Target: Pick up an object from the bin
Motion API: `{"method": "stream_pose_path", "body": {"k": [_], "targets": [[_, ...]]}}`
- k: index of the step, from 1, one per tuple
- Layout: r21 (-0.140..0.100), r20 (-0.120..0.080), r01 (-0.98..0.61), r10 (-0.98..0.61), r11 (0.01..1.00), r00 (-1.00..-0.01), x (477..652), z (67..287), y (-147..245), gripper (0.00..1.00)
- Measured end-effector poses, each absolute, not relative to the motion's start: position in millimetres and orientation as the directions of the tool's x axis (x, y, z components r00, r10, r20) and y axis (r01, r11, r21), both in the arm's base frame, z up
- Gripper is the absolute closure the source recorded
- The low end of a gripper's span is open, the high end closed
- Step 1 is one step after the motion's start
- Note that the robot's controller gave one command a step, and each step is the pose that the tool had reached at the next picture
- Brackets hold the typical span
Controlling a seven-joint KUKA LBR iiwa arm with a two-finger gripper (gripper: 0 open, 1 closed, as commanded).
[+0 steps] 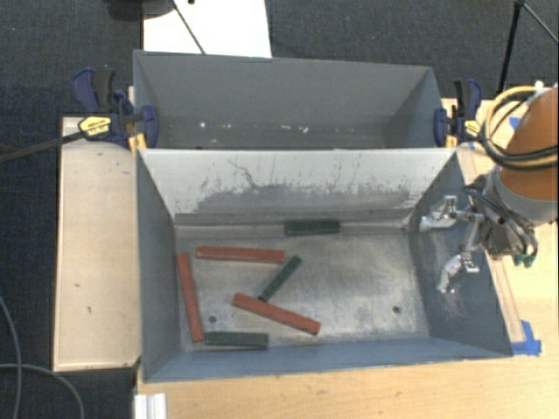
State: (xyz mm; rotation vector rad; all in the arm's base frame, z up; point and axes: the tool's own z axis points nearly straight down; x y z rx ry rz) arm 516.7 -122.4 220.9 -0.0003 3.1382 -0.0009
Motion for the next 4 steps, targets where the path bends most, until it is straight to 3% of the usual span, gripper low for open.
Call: {"method": "stream_pose_path", "body": {"k": [1, 2, 3, 4], "targets": [[-0.001, -0.007, 0.02, 0.02, 1.0, -1.0, 490.5, 161.7, -108.3, 0.0], [0.001, 0.002, 0.028, 0.028, 1.0, -1.0, 475.0, 128.7, -100.1, 0.0], [-0.004, -0.006, -0.107, -0.108, 0.994, -0.994, 492.0, 102.7, -73.6, 0.0], [0.001, 0.001, -0.196, -0.196, 0.981, -0.981, 505.1, 90.6, -31.6, 0.0]]}}
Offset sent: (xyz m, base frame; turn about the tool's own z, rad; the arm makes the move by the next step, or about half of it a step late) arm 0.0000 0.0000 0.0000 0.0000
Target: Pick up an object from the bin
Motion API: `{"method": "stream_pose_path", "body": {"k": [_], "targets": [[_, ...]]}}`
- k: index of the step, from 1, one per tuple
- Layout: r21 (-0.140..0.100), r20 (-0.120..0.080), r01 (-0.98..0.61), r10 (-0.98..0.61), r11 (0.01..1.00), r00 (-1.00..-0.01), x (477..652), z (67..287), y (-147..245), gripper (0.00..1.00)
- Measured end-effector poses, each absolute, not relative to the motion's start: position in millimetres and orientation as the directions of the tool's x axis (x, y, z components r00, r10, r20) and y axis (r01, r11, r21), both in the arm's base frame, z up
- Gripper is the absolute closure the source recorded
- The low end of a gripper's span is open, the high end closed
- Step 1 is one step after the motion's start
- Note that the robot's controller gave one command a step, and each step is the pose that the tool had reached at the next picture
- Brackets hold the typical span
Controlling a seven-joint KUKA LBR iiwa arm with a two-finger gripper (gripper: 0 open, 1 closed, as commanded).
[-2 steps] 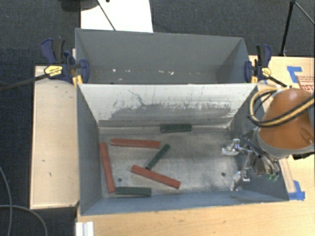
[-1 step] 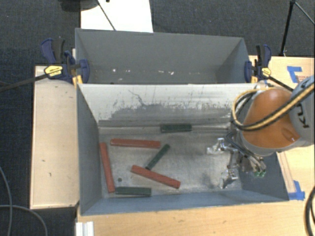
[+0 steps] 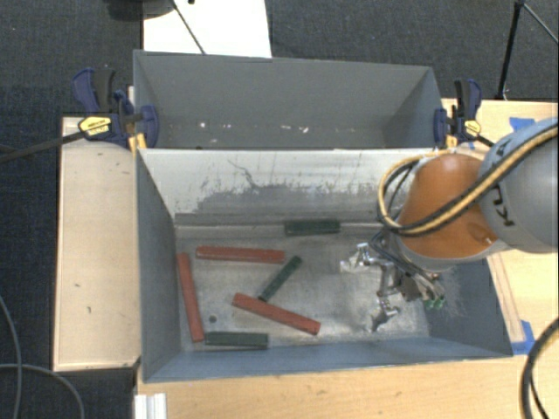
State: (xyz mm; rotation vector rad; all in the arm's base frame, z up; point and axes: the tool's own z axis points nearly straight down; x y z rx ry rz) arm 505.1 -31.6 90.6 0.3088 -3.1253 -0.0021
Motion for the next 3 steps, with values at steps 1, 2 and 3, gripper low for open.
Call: {"method": "stream_pose_path", "body": {"k": [1, 2, 3], "targets": [[0.001, -0.004, -0.034, -0.034, 0.999, -0.999, 502.8, 104.9, -8.7, 0.0], [0.001, -0.001, 0.063, 0.063, 0.998, -0.998, 502.8, 101.5, 16.8, 0.0], [0.0, -0.002, -0.068, -0.068, 0.998, -0.998, 496.9, 74.5, 36.6, 0.0]]}}
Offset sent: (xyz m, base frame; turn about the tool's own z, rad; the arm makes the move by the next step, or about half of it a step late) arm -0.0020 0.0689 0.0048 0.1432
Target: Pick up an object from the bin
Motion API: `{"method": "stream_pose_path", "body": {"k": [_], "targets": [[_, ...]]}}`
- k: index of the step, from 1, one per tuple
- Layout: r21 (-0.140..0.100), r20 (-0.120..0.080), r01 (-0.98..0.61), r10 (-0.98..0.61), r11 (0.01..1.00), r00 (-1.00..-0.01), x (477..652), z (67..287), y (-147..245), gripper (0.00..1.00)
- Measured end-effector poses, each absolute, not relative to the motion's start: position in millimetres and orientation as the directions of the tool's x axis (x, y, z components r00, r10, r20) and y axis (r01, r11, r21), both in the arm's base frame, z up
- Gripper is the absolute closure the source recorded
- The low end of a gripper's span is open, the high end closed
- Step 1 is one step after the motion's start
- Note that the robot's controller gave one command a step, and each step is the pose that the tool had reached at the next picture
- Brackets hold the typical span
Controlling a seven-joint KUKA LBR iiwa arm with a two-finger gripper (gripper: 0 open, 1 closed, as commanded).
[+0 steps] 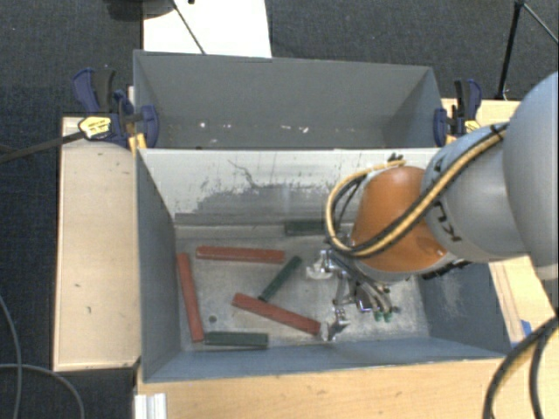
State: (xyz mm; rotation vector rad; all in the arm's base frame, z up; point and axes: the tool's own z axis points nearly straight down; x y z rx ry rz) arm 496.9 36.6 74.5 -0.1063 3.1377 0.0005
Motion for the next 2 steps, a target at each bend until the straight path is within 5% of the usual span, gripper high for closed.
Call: {"method": "stream_pose_path", "body": {"k": [1, 2], "targets": [[-0.001, -0.006, -0.114, -0.114, 0.993, -0.993, 504.5, 73.6, 69.0, 0.0], [0.004, -0.018, 0.105, 0.105, 0.994, -0.994, 510.1, 74.0, 104.1, 1.0]]}}
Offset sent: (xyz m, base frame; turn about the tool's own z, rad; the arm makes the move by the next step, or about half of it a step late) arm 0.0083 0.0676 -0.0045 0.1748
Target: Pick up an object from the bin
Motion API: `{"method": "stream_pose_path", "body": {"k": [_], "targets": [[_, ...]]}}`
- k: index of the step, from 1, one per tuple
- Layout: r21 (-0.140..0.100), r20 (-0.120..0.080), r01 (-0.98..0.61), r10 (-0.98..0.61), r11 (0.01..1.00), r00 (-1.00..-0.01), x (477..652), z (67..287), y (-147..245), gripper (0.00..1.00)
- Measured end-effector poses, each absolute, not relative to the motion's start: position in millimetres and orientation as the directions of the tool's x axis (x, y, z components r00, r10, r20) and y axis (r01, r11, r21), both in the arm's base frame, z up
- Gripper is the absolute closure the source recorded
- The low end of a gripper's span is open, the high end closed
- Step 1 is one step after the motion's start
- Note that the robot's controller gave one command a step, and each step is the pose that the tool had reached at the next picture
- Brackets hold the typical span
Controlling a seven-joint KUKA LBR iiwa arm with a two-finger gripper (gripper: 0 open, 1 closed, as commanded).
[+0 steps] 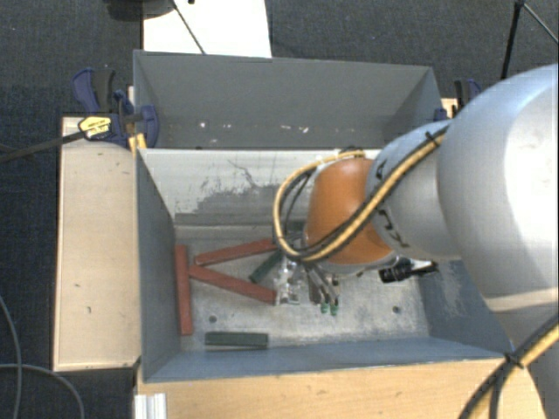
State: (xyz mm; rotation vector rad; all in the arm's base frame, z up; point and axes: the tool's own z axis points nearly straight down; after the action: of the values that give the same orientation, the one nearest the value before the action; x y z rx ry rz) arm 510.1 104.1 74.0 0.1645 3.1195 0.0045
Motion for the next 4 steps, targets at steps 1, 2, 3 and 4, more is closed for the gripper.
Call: {"method": "stream_pose_path", "body": {"k": [1, 2, 3, 4], "targets": [[0.004, -0.018, 0.103, 0.103, 0.995, -0.994, 510.2, 74.0, 104.1, 1.0], [0.001, -0.003, 0.094, 0.094, 0.996, -0.996, 526.2, 211.5, 148.2, 1.0], [0.0, -0.002, 0.092, 0.092, 0.996, -0.996, 525.9, 211.1, 147.9, 1.0], [0.0, -0.001, 0.114, 0.114, 0.993, -0.993, 530.0, 144.0, 144.2, 0.0]]}}
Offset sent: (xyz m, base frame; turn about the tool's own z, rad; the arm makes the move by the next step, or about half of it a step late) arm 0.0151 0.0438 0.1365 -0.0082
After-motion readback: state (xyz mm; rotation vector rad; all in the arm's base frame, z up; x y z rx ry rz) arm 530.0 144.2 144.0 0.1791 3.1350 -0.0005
